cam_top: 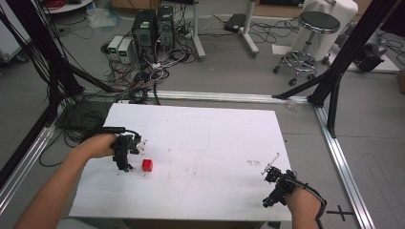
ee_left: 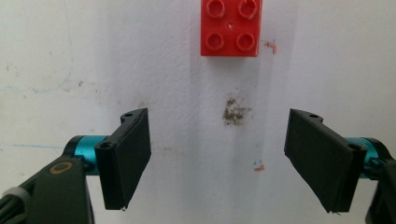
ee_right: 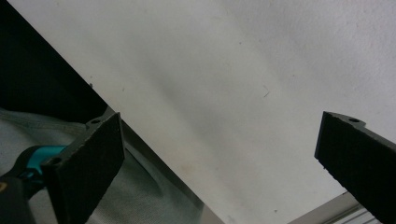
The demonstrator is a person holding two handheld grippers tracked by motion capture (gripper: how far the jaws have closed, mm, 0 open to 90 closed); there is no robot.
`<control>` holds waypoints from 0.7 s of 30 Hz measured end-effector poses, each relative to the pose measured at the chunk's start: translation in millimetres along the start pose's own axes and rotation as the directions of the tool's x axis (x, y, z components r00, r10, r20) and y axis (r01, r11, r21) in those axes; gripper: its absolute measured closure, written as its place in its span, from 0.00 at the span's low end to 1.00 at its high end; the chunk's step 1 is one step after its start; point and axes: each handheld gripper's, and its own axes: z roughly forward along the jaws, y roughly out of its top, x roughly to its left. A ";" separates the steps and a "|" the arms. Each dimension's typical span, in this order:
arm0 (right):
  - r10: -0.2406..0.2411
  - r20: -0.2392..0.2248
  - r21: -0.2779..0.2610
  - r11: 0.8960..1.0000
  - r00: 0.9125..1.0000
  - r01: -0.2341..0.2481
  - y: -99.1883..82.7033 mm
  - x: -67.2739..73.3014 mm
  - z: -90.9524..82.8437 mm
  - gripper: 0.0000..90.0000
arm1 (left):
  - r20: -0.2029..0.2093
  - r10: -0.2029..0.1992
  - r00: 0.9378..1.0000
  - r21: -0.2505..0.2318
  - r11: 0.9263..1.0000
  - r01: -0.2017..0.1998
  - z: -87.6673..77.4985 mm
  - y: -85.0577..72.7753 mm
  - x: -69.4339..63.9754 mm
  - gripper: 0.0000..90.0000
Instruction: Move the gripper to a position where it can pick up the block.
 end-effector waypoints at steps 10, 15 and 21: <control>0.001 0.000 -0.007 1.000 1.000 -0.001 -0.5 0.1 0.3 0.01 | 0.032 0.042 0.999 -0.001 0.999 -0.042 16.1 22.4 1.9 0.26; 0.006 0.000 -0.012 1.000 1.000 -0.006 -1.7 -0.3 -0.8 0.01 | 0.051 0.056 0.997 -0.002 0.998 -0.056 23.8 33.9 3.0 0.26; 0.003 0.002 -0.013 1.000 1.000 -0.003 -2.6 -1.0 -0.7 0.01 | 0.071 0.069 0.995 0.005 0.998 -0.069 33.1 42.5 3.0 0.26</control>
